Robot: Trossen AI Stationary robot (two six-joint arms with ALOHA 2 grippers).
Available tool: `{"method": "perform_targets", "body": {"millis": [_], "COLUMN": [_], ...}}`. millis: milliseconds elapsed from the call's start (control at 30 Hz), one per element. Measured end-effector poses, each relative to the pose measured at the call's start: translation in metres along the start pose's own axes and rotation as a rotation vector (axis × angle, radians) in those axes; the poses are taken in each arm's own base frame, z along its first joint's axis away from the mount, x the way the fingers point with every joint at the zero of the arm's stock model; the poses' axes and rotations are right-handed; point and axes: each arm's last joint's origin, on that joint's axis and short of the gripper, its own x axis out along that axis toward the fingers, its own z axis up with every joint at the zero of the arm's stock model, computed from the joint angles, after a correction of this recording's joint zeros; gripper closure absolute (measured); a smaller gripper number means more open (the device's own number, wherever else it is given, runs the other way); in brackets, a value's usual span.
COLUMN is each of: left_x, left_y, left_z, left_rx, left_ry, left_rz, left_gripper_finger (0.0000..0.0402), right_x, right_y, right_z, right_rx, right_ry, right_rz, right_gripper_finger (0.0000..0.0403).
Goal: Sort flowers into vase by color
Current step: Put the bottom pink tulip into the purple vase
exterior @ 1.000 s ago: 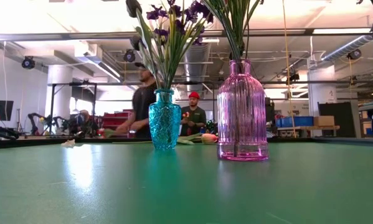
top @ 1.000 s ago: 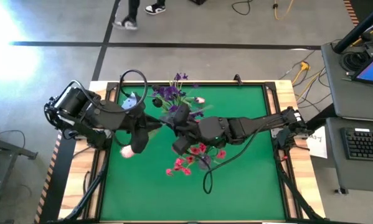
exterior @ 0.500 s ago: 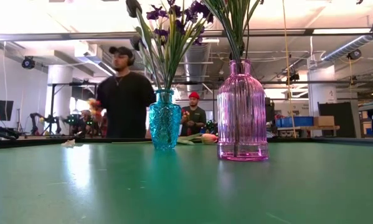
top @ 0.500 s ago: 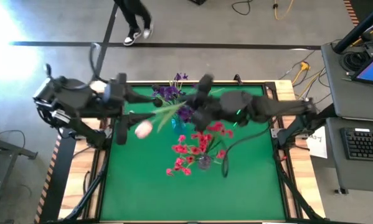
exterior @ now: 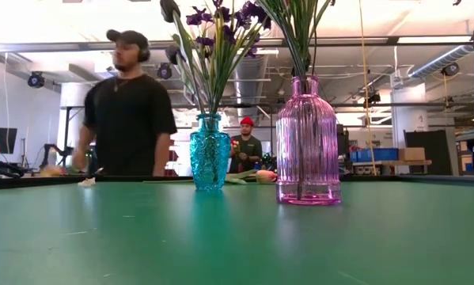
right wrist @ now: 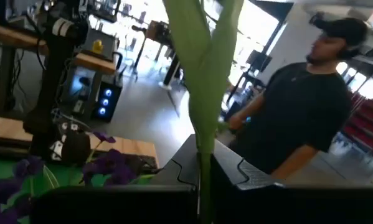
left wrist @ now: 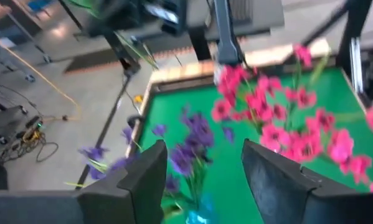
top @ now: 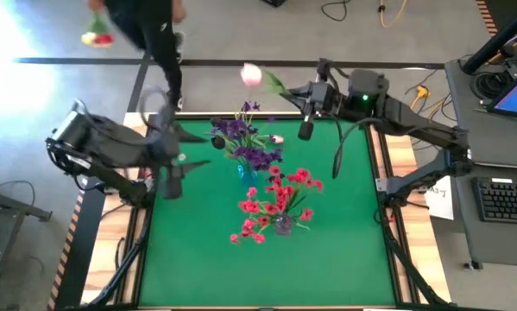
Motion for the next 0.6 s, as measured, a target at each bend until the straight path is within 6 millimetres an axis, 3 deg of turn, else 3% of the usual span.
{"method": "perform_targets", "body": {"millis": [300, 467, 600], "left_x": [0.038, 0.048, 0.062], "left_y": [-0.030, -0.037, -0.043], "left_z": [-0.052, -0.072, -0.076], "left_rx": [-0.034, -0.095, -0.086], "left_ry": [0.008, -0.217, -0.460], "left_rz": [-0.108, -0.117, -0.063], "left_gripper_finger": [0.0217, 0.0217, 0.0217], "right_x": [-0.022, -0.039, -0.043], "right_y": [0.020, 0.026, 0.031], "right_z": [-0.049, -0.062, -0.066], "right_rx": [0.054, 0.134, 0.170], "right_ry": [-0.145, -0.256, -0.372], "right_rz": [-0.064, -0.097, -0.040], "right_gripper_finger": [0.0394, 0.0394, 0.0394]}}
